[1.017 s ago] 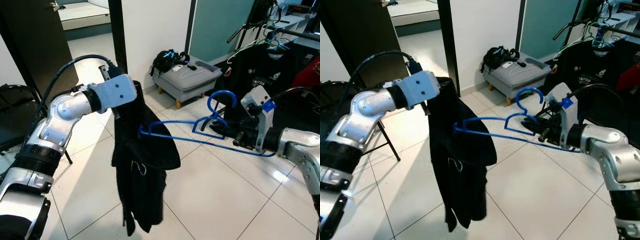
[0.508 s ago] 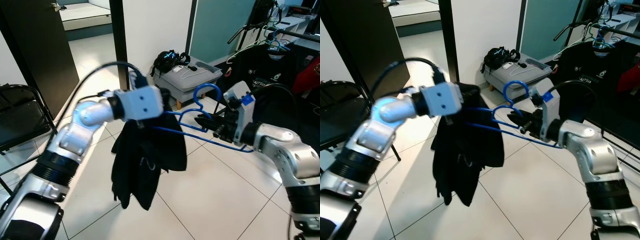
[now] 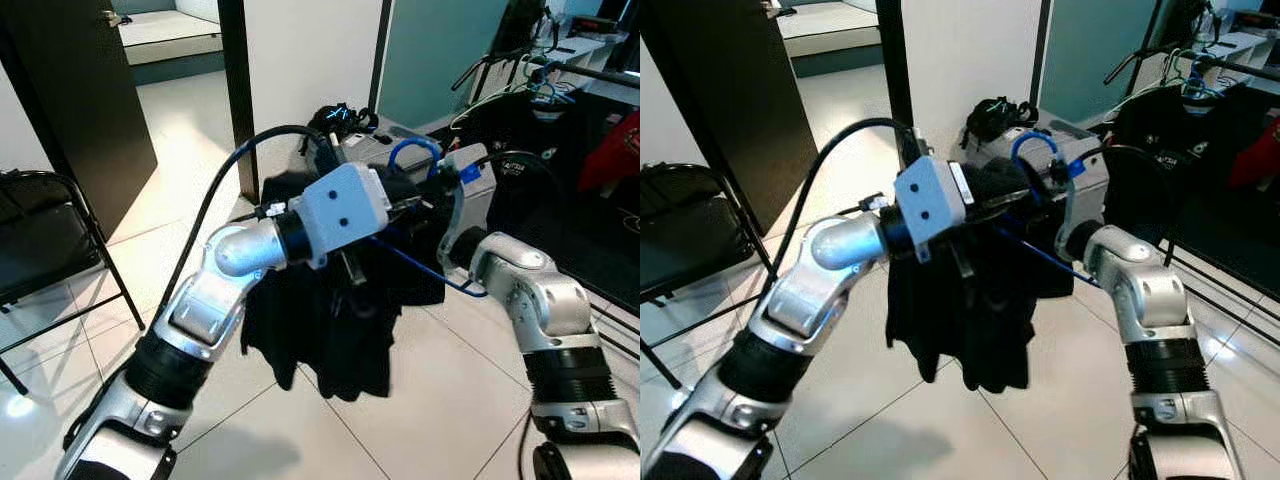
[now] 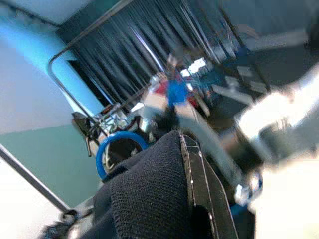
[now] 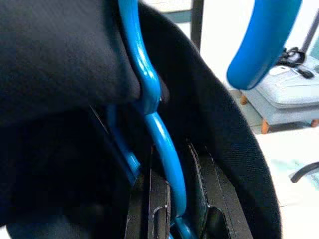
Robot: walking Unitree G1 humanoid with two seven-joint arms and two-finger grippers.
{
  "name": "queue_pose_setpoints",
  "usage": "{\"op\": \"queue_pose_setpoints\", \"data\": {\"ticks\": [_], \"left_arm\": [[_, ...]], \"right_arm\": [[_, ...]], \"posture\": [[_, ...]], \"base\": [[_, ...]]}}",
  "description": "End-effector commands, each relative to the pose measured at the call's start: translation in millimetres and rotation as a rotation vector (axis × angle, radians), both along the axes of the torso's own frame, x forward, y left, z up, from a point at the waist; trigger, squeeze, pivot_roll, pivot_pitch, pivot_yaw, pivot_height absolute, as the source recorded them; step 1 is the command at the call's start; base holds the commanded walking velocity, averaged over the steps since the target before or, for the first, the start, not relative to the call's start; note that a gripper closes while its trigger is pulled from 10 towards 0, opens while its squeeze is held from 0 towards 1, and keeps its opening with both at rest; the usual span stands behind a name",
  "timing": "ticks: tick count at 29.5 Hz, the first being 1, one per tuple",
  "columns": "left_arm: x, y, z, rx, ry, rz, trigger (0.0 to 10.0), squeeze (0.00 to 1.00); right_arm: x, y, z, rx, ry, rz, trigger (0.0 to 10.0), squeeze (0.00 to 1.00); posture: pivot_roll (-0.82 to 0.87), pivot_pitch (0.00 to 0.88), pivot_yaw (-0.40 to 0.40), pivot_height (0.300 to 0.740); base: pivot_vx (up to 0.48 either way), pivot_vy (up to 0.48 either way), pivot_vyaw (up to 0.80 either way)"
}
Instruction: Hang hanger
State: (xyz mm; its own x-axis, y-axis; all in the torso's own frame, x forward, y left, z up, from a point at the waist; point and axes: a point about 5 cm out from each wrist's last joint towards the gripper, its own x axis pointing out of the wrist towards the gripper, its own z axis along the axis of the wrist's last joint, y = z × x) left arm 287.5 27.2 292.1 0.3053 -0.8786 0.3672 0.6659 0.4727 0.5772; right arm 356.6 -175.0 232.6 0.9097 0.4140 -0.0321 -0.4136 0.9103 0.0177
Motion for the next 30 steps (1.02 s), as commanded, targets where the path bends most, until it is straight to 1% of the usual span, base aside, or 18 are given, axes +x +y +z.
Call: {"op": "queue_pose_setpoints", "data": {"ticks": [1, 4, 5, 6, 8, 9, 10, 12, 14, 18, 20, 22, 23, 25, 27, 28, 29, 30], "left_arm": [[-14.8, -12.2, 6, -0.057, 0.015, -0.100, 10.0, 0.00], [-14.8, -12.2, 6, -0.057, 0.015, -0.100, 10.0, 0.00], [-16.0, -19.3, -6, -0.080, 0.125, -0.119, 10.0, 0.00], [-16.0, -19.3, -6, -0.080, 0.125, -0.119, 10.0, 0.00], [-14.5, -21.7, -22, -0.037, 0.185, -0.083, 10.0, 0.00], [-13.8, -21.7, -27, -0.018, 0.197, -0.062, 10.0, 0.00], [-14.0, -21.7, -29, -0.015, 0.203, -0.051, 10.0, 0.00], [-14.9, -22.1, -29, -0.027, 0.217, -0.047, 10.0, 0.00], [-16.6, -24.0, -26, -0.073, 0.253, -0.057, 10.0, 0.00], [-17.5, -24.6, -25, -0.089, 0.271, -0.060, 10.0, 0.00], [-22.7, -32.1, -24, -0.124, 0.303, -0.087, 10.0, 0.00], [-24.0, -33.9, -23, -0.136, 0.313, -0.091, 10.0, 0.00], [-24.0, -33.9, -23, -0.136, 0.313, -0.091, 10.0, 0.00], [-17.2, -26.2, -19, -0.173, 0.316, -0.042, 10.0, 0.00], [-2.3, -8.3, -12, -0.229, 0.301, 0.072, 10.0, 0.00], [0.8, -4.1, -10, -0.242, 0.296, 0.098, 10.0, 0.00], [0.8, -4.1, -10, -0.242, 0.296, 0.098, 10.0, 0.00], [11.5, 11.1, -4, -0.309, 0.306, 0.168, 10.0, 0.00]], "right_arm": [[3.8, 1.6, 5, 0.023, -0.029, -0.043, 10.0, 0.00], [3.8, 1.6, 5, 0.023, -0.029, -0.043, 10.0, 0.00], [4.9, 13.8, 15, 0.175, -0.062, 0.014, 10.0, 0.00], [4.9, 13.8, 15, 0.175, -0.062, 0.014, 10.0, 0.00], [0.0, 28.6, 29, 0.302, -0.105, 0.141, 10.0, 0.00], [-2.9, 33.5, 34, 0.334, -0.120, 0.184, 10.0, 0.00], [-2.3, 33.5, 35, 0.332, -0.125, 0.167, 10.0, 0.00], [0.4, 31.5, 35, 0.322, -0.127, 0.122, 10.0, 0.00], [4.5, 27.9, 34, 0.313, -0.132, 0.058, 10.0, 0.00], [5.8, 26.9, 34, 0.313, -0.135, 0.036, 10.0, 0.00], [13.0, 19.0, 29, 0.258, -0.124, -0.103, 10.0, 0.00], [15.5, 15.3, 27, 0.230, -0.115, -0.159, 10.0, 0.00], [15.5, 15.3, 27, 0.230, -0.115, -0.159, 10.0, 0.00], [16.6, 13.0, 18, 0.178, -0.053, -0.193, 10.0, 0.00], [11.2, 20.6, 4, 0.048, 0.033, -0.122, 10.0, 0.00], [9.5, 22.6, 0, 0.016, 0.051, -0.102, 10.0, 0.00], [9.5, 22.6, 0, 0.016, 0.051, -0.102, 10.0, 0.00], [5.4, 24.7, -8, -0.026, 0.107, -0.074, 10.0, 0.00]], "posture": [[-0.05, 0.012, -0.005, 0.740], [-0.05, 0.012, -0.005, 0.740], [-0.04, 0.012, -0.002, 0.740], [-0.04, 0.012, -0.002, 0.740], [-0.04, 0.012, -0.002, 0.740], [-0.04, 0.014, -0.005, 0.740], [-0.04, 0.014, -0.007, 0.740], [-0.04, 0.014, -0.007, 0.740], [-0.04, 0.013, -0.008, 0.740], [-0.04, 0.013, -0.008, 0.740], [-0.04, 0.013, -0.009, 0.740], [-0.04, 0.013, -0.008, 0.740], [-0.04, 0.013, -0.008, 0.740], [-0.04, 0.014, -0.011, 0.740], [-0.05, 0.015, -0.010, 0.740], [-0.05, 0.015, -0.010, 0.740], [-0.05, 0.015, -0.010, 0.740], [-0.05, 0.016, -0.010, 0.740]], "base": [[0.000, 0.000, 0.00], [0.000, 0.000, 0.00], [0.000, 0.000, 0.00], [0.000, 0.000, 0.00], [0.000, 0.000, 0.00], [0.000, 0.000, 0.00], [0.000, 0.000, 0.00], [0.000, 0.000, 0.00], [0.000, 0.000, 0.00], [0.000, 0.000, 0.00], [0.000, 0.000, 0.00], [0.000, 0.000, 0.00], [0.000, 0.000, 0.00], [0.000, 0.000, 0.00], [0.000, 0.000, 0.00], [0.000, 0.000, 0.00], [0.000, 0.000, 0.00], [0.000, 0.000, 0.00]]}}
